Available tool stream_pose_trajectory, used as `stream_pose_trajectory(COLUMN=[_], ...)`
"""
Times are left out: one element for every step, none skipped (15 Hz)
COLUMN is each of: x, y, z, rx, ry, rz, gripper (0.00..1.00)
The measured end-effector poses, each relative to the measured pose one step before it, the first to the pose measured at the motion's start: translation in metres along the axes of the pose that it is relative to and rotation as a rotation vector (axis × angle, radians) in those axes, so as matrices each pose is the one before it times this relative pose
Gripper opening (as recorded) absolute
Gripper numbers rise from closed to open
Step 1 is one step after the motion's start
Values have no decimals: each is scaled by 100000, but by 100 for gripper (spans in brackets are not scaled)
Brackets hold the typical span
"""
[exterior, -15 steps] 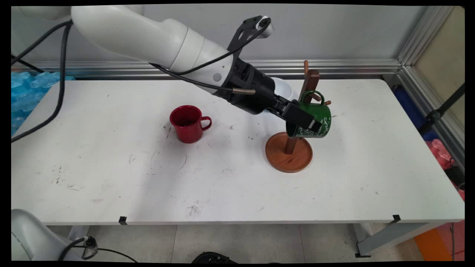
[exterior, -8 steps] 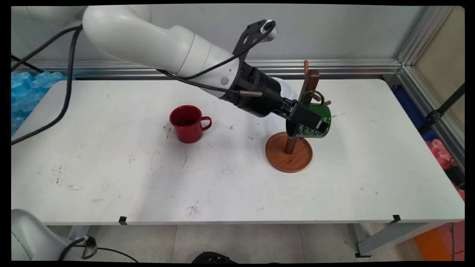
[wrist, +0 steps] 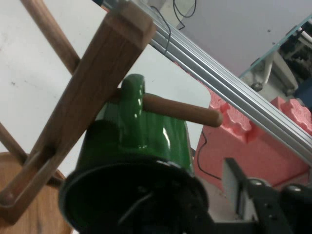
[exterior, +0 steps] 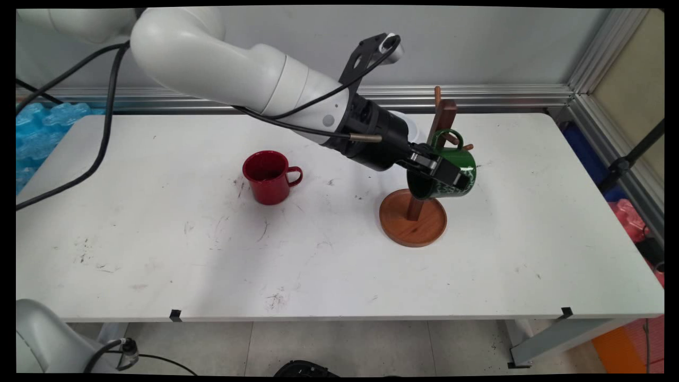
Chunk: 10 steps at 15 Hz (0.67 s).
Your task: Pick up the green mug from the rack, then place the picked object on the table
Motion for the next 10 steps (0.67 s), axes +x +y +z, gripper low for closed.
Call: stream_pose_trajectory(x=[-43,-27,-31,-14,-9,-20,15,-8,-41,-67], y=[-17,-12,-25,-14,-6,-6,12,3,19,13], z=[81,47,48,38,13,-27,4,-63,-69,-124], rx=[-43,7,41,30,19,50,-85,-42,-40,-7], ry=[27,54,44,54,85,113,43,106,-24,-23], rz=[158,142,133,124,156,178,207,160,146,127], gripper=[0,0,0,0,0,0,0,0,0,0])
